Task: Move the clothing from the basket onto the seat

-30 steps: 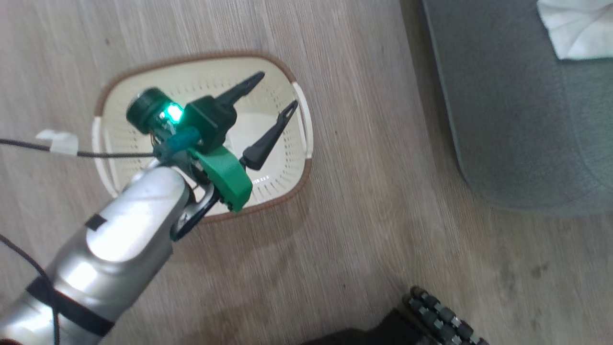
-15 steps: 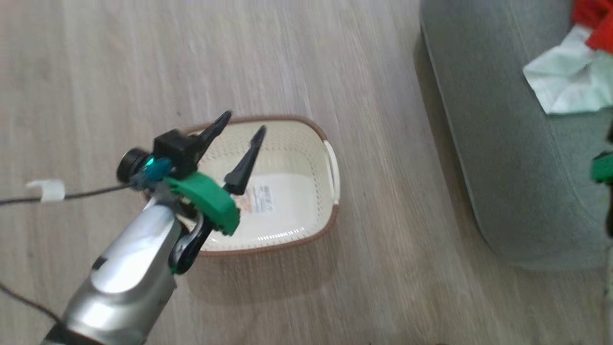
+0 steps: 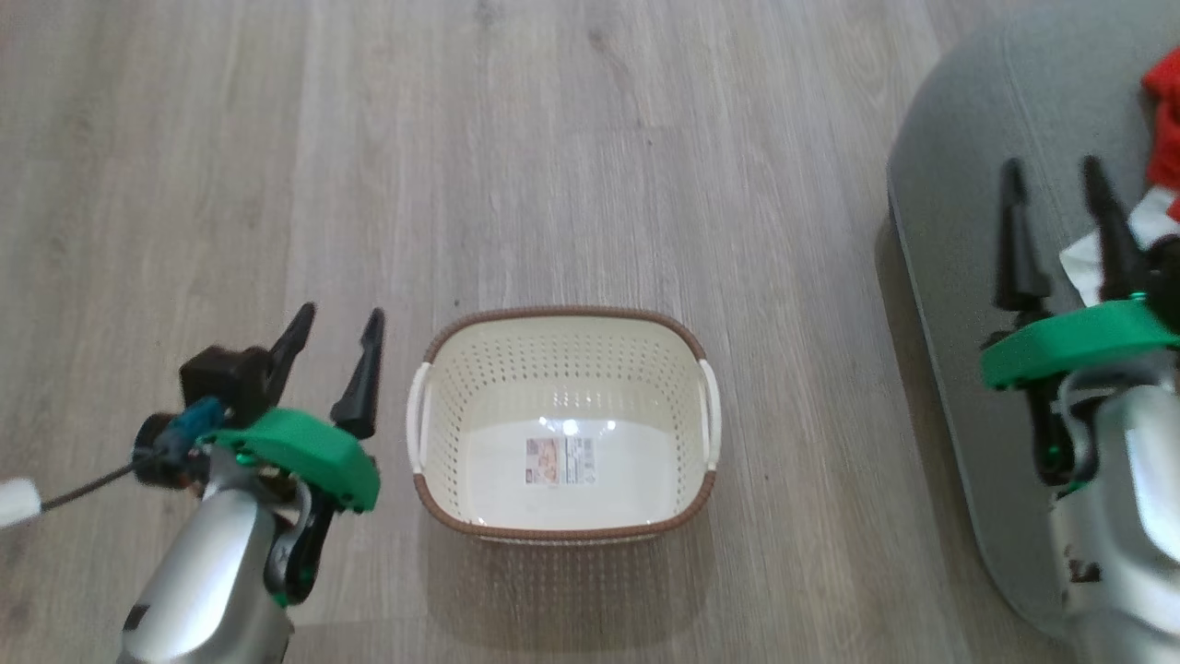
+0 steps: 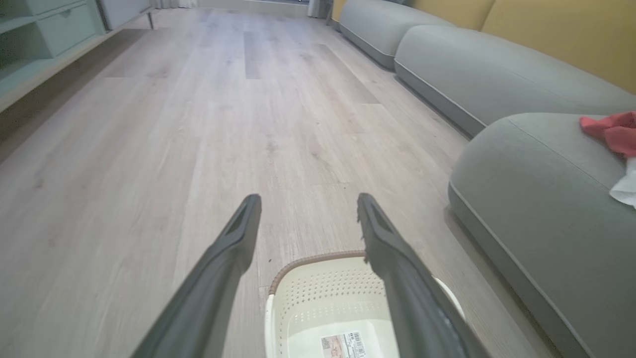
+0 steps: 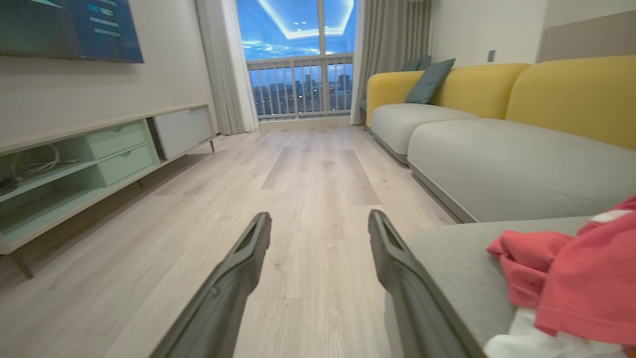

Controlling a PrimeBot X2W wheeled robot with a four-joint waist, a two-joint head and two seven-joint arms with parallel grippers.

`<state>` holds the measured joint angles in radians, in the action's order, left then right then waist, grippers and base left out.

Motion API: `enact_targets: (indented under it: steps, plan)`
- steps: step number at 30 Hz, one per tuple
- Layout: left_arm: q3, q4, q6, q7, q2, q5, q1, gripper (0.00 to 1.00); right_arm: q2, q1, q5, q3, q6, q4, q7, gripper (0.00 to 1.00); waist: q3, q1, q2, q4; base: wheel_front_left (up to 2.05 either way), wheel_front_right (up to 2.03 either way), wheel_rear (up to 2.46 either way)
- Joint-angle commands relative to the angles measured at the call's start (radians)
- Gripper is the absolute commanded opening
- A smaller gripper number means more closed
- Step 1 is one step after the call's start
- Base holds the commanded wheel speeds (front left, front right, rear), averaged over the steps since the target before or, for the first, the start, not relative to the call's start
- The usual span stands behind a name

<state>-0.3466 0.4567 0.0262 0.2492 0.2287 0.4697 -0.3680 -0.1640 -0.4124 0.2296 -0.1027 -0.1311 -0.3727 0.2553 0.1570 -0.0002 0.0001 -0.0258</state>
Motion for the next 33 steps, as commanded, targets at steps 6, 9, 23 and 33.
enact_targets:
  steps: [6, 9, 23, 33]
  plan:
    - [0.162, -0.063, -0.011, 0.013, -0.012, -0.084, 0.045, 1.00, 0.000, 0.025, 0.018, 0.108, 0.000, -0.004, 0.006, 1.00, -0.063, 0.0002, -0.0001, 0.039, 0.00, 0.00, 0.00]
    - [0.221, -0.084, -0.016, 0.013, -0.032, -0.130, 0.083, 1.00, 0.008, 0.050, 0.018, 0.135, 0.000, -0.018, 0.006, 1.00, -0.081, 0.0002, -0.0001, 0.044, 0.00, 0.00, 0.00]
    - [0.427, -0.166, 0.032, 0.013, -0.145, -0.276, 0.259, 1.00, 0.049, 0.181, 0.010, 0.181, 0.000, -0.031, 0.006, 1.00, -0.147, 0.0002, -0.0001, 0.023, 0.00, 0.00, 0.00]
    - [0.482, -0.162, 0.060, 0.013, -0.173, -0.304, 0.284, 1.00, 0.062, 0.206, -0.007, 0.190, 0.000, -0.006, 0.006, 1.00, -0.155, 0.0002, -0.0001, 0.016, 0.00, 0.00, 0.00]
